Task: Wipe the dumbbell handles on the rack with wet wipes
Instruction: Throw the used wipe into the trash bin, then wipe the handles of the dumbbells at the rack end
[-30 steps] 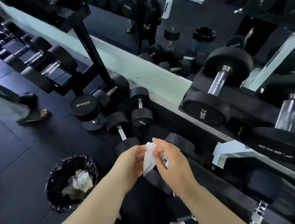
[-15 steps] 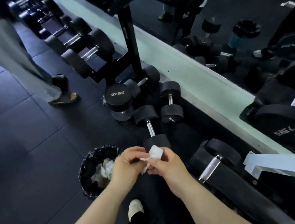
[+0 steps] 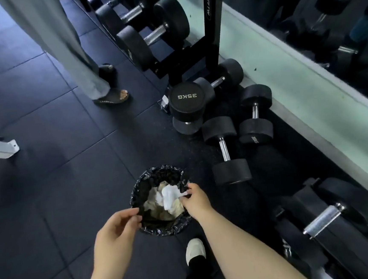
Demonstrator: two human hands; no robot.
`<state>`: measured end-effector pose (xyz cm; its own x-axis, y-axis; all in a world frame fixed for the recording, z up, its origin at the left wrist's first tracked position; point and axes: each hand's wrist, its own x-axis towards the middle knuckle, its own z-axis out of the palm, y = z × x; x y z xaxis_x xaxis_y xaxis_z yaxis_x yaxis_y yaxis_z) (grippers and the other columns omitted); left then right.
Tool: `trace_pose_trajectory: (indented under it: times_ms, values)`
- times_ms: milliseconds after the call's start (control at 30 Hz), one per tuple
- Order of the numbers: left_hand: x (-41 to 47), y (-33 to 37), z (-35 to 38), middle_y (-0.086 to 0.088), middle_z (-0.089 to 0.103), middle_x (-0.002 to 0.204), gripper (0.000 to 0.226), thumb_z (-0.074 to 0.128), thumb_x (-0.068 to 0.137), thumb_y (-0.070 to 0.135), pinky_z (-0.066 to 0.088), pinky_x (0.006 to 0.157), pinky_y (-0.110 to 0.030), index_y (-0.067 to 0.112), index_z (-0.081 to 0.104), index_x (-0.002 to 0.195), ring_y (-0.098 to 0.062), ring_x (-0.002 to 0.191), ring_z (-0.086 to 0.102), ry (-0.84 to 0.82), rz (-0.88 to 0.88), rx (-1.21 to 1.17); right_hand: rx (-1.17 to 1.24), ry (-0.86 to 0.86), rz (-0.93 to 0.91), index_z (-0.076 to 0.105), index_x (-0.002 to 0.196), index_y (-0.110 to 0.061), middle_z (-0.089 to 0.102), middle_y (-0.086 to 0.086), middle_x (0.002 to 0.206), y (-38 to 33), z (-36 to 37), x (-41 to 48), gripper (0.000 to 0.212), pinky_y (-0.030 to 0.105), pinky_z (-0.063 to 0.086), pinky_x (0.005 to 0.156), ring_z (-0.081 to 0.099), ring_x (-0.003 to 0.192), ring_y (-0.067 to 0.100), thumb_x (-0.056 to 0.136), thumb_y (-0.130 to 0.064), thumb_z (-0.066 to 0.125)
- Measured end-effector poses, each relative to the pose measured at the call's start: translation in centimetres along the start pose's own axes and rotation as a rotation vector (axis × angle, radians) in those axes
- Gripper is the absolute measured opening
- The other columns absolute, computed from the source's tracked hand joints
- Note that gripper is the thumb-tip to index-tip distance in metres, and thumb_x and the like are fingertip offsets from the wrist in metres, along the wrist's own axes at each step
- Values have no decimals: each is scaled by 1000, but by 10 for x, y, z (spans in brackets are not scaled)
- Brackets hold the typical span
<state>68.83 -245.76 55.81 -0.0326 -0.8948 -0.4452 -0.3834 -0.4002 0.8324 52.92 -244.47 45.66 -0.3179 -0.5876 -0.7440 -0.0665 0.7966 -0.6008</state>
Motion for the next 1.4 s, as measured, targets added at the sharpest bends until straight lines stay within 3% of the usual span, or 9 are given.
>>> trace_pose_trajectory:
  times_ms: [133, 300, 400, 500, 600, 767, 900, 1233, 1400]
  values:
    - [2, -4, 20, 3, 64, 71, 33, 53, 86, -6, 40, 53, -1, 23, 61, 71, -13, 65, 58, -47, -24, 56, 37, 69, -50, 46, 125, -6, 60, 8, 114, 15, -18, -7, 36, 24, 43, 71, 53, 88, 15, 89, -9, 51]
    - [-28, 37, 91, 2, 63, 73, 29, 50, 90, 1, 48, 66, -22, 25, 60, 76, -13, 67, 57, -395, 51, 138, 246, 246, -44, 45, 123, -15, 54, -6, 74, 46, -90, -61, 35, 16, 35, 54, 50, 61, 9, 89, -13, 53]
    - [-58, 64, 143, 4, 61, 72, 26, 47, 94, 7, 44, 57, -12, 23, 60, 79, -8, 62, 52, -570, 174, 190, 405, 460, 21, 44, 123, -16, 56, -1, 79, 85, -150, -112, 33, 13, 34, 47, 47, 54, 8, 91, -17, 52]
    - [-108, 78, 195, 2, 57, 68, 24, 41, 97, 12, 40, 54, -16, 17, 61, 87, -11, 55, 47, -778, 289, 287, 587, 685, 118, 47, 119, -13, 58, 0, 79, 146, -199, -178, 27, 16, 36, 49, 48, 53, 9, 92, -16, 49]
    - [-184, 79, 247, 3, 59, 73, 21, 43, 96, 15, 42, 59, -16, 24, 58, 84, -11, 64, 53, -1044, 431, 435, 787, 917, 186, 41, 122, -13, 56, 1, 75, 227, -225, -258, 30, 15, 37, 43, 50, 45, 1, 93, -10, 46]
    - [-359, 40, 305, 9, 63, 79, 26, 50, 93, 13, 42, 62, -15, 31, 57, 77, -7, 69, 58, -1472, 645, 655, 1120, 1282, 288, 50, 107, -5, 53, 4, 66, 362, -208, -417, 20, 13, 33, 37, 43, 34, 2, 88, 2, 48]
    - [-500, -19, 323, 8, 62, 76, 27, 50, 92, 10, 42, 62, -20, 30, 57, 76, -8, 65, 57, -1672, 746, 750, 1195, 1468, 322, 50, 99, -9, 58, 2, 68, 455, -177, -541, 10, 20, 36, 46, 45, 51, 13, 91, -4, 46]
    - [-766, -159, 344, 8, 60, 77, 15, 49, 93, 10, 43, 64, -17, 20, 59, 89, -6, 66, 56, -1906, 857, 922, 1392, 1798, 466, 51, 102, -13, 60, 0, 74, 658, -100, -750, 15, 23, 40, 55, 49, 58, 15, 89, -5, 48]
    - [-873, -208, 375, 4, 62, 80, 23, 51, 92, 7, 45, 67, -16, 27, 57, 83, -9, 68, 58, -1992, 812, 914, 1402, 1899, 474, 50, 101, -14, 60, -2, 75, 753, -102, -817, 16, 10, 41, 45, 49, 57, 13, 88, -4, 51]
